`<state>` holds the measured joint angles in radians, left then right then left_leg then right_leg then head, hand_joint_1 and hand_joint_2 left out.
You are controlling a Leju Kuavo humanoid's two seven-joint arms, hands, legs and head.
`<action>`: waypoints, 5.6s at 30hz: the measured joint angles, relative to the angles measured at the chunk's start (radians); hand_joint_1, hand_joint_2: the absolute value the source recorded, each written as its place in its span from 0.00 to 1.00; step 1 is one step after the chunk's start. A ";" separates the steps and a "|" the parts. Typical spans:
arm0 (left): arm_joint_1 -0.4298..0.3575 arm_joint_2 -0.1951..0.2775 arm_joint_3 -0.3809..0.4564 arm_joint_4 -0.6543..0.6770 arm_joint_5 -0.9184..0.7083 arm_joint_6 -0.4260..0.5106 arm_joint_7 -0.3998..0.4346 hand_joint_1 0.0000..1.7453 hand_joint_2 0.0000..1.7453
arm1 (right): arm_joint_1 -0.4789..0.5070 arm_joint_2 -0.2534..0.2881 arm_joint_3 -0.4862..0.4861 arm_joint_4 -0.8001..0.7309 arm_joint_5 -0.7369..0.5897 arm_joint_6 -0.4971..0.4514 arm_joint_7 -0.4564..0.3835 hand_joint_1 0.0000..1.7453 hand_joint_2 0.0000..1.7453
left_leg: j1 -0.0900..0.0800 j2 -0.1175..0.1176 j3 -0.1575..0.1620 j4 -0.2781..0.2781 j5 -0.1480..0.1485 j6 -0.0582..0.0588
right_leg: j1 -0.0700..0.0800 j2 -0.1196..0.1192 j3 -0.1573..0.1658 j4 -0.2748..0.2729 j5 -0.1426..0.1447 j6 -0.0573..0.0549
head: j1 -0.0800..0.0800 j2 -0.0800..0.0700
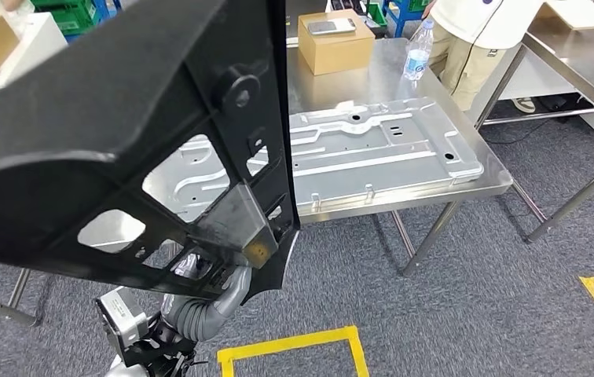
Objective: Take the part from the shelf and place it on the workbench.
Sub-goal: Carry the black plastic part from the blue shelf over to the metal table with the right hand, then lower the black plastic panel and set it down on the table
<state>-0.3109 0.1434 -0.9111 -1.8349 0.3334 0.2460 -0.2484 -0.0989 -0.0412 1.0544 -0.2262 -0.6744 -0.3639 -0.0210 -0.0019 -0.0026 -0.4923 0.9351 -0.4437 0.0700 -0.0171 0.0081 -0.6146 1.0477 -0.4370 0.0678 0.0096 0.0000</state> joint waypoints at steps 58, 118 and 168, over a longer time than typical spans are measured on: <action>-0.014 0.002 0.000 0.000 -0.002 0.001 0.003 1.00 1.00 | -0.002 0.007 0.000 0.000 -0.006 -0.006 -0.001 0.00 0.00 | 0.004 -0.006 -0.037 0.027 -0.003 0.018 | -0.003 0.002 -0.089 0.207 -0.129 0.003 | 0.000 0.000; -0.460 -0.090 -0.025 0.404 -0.460 0.264 0.200 1.00 1.00 | -0.072 0.017 0.090 0.002 0.108 0.047 0.055 0.00 0.00 | 0.007 -0.002 -0.085 0.028 0.031 0.004 | 0.005 -0.002 -0.026 0.019 -0.035 0.000 | -0.001 0.000; -0.457 -0.068 -0.117 0.507 -1.058 0.079 0.479 0.25 1.00 | -0.076 0.023 0.095 0.002 0.133 0.054 0.060 0.00 0.00 | 0.009 -0.004 -0.226 0.331 -0.100 -0.044 | 0.004 -0.002 0.027 -0.100 0.033 -0.039 | -0.003 0.000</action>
<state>-0.7675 0.0758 -1.0281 -1.3281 -0.7246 0.3252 0.2308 -0.1748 -0.0184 1.1498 -0.2243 -0.5416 -0.3095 0.0385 0.0073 -0.0066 -0.7186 1.2659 -0.5441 0.0257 -0.0134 0.0063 -0.5876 0.9477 -0.4037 0.0287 0.0071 0.0000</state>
